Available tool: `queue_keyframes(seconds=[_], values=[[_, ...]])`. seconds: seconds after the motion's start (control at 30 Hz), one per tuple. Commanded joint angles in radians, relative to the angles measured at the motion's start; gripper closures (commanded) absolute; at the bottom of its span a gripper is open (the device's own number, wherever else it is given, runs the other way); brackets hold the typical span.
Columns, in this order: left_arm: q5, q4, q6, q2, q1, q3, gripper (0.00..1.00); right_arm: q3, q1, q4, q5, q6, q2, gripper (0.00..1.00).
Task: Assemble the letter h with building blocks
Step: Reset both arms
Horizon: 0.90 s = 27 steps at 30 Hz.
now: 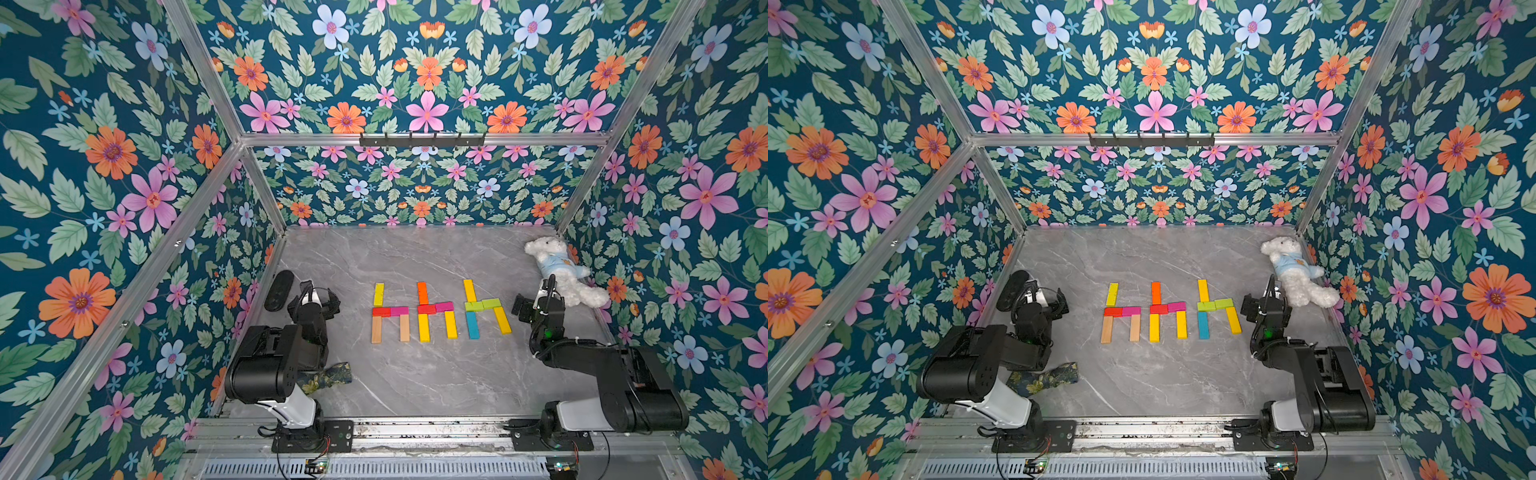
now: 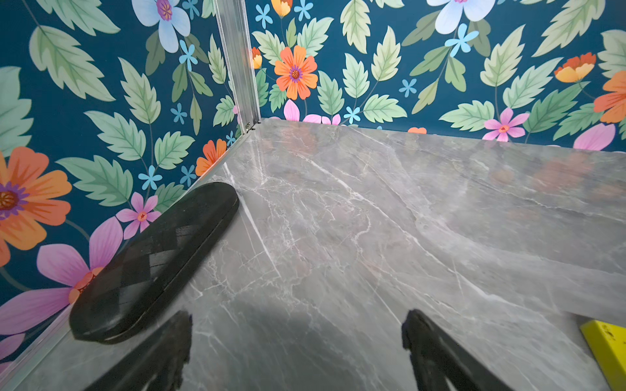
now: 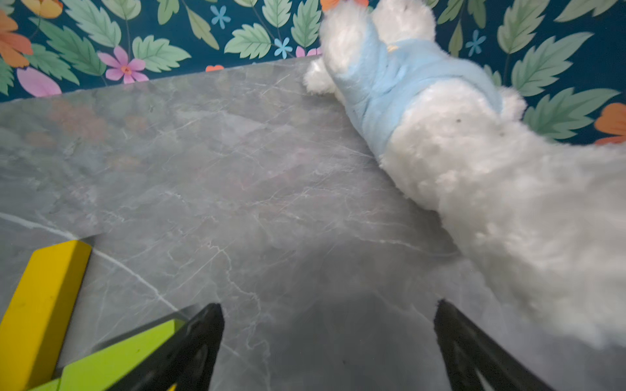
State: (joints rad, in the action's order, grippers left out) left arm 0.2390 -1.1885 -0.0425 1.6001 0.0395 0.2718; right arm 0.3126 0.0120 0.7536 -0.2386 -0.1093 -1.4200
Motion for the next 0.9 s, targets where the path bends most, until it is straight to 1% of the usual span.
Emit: queue_keyframes(seconds=[0.0, 0.07, 0.17, 0.27, 0.37, 0.87], values=[[0.002, -0.054, 0.004, 0.000, -0.001, 0.002, 0.00, -0.001, -0.004, 0.136, 0.048, 0.023, -0.011, 0.01], [0.003, -0.053, 0.004, 0.000, -0.001, 0.003, 0.00, -0.015, -0.009, 0.187, 0.077, 0.032, -0.034, 0.01], [0.003, -0.053, 0.004, 0.000, -0.001, 0.003, 0.00, -0.018, -0.009, 0.186, 0.075, 0.035, -0.029, 0.01], [0.002, -0.053, 0.004, 0.000, -0.001, 0.003, 0.00, -0.036, 0.001, 0.235, 0.067, 0.053, -0.037, 0.01], [0.002, -0.053, 0.004, 0.000, -0.001, 0.003, 0.00, -0.015, -0.010, 0.183, 0.059, 0.023, -0.031, 0.01], [0.003, -0.053, 0.004, 0.000, -0.001, 0.003, 0.00, -0.023, -0.010, 0.205, 0.037, 0.023, -0.034, 0.01]])
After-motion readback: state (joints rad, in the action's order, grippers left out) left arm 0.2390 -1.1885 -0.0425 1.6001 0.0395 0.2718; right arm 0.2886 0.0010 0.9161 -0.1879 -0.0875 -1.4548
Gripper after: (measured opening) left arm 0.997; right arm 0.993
